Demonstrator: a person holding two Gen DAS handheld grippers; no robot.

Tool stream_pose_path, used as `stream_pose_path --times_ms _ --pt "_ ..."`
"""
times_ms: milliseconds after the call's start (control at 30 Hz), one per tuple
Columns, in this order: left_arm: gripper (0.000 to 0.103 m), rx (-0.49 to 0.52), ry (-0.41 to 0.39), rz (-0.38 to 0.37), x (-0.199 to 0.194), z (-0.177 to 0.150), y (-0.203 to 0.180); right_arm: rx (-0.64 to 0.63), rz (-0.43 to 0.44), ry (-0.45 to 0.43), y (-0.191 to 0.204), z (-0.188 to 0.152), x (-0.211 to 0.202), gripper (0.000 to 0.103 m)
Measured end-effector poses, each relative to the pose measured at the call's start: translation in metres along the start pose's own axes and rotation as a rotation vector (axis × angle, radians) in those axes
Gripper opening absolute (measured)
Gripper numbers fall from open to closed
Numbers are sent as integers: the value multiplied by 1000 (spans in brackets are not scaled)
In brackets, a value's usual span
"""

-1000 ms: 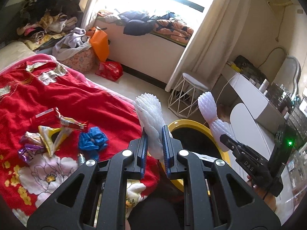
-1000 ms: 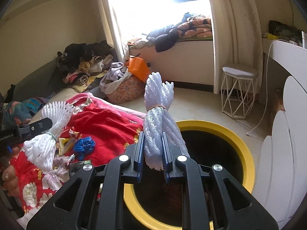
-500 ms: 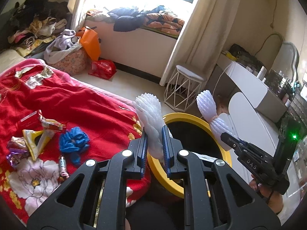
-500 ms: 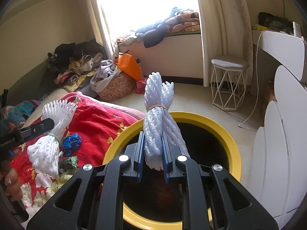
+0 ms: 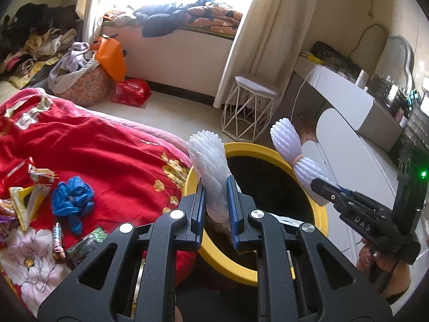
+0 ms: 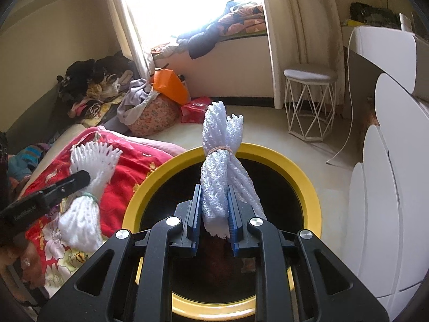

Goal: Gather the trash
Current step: 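Open both tools to drop the foam nets into the bin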

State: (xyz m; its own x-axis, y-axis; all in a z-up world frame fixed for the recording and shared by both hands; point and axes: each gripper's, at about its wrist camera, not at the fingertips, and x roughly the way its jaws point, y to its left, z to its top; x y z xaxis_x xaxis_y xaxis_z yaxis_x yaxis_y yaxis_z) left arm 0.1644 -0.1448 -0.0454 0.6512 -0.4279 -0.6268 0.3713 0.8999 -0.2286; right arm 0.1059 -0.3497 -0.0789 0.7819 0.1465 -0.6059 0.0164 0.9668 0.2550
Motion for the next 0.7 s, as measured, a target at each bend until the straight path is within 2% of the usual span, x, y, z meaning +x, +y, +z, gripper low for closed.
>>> stream_pose_path --times_ms 167,233,267,300,333,367,433,500,567,700 --pt "11 6 20 -14 15 -4 -5 24 5 21 -6 -1 3 18" --pt "13 4 35 -27 20 -5 -6 35 10 41 -10 -2 6 23" --pt "19 0 40 -34 22 -5 -5 39 8 48 -11 -2 8 32" --pt "30 -2 46 -40 24 -5 -5 42 3 50 -12 -3 8 45" --pt "36 -1 51 -42 26 -5 -5 49 -7 48 -14 -4 7 50" --pt "46 0 53 -36 27 -5 -4 56 -11 50 -15 -4 7 52" --pt "52 -11 54 -40 26 -5 -1 68 -15 50 -16 -4 6 52" --pt "71 -31 51 -42 21 -6 3 72 -21 42 -17 -4 6 56" --pt "81 -39 39 -35 16 -7 5 71 -26 32 -15 -4 4 58" --pt "92 -44 12 -12 3 -8 11 59 -22 22 -9 -3 3 61"
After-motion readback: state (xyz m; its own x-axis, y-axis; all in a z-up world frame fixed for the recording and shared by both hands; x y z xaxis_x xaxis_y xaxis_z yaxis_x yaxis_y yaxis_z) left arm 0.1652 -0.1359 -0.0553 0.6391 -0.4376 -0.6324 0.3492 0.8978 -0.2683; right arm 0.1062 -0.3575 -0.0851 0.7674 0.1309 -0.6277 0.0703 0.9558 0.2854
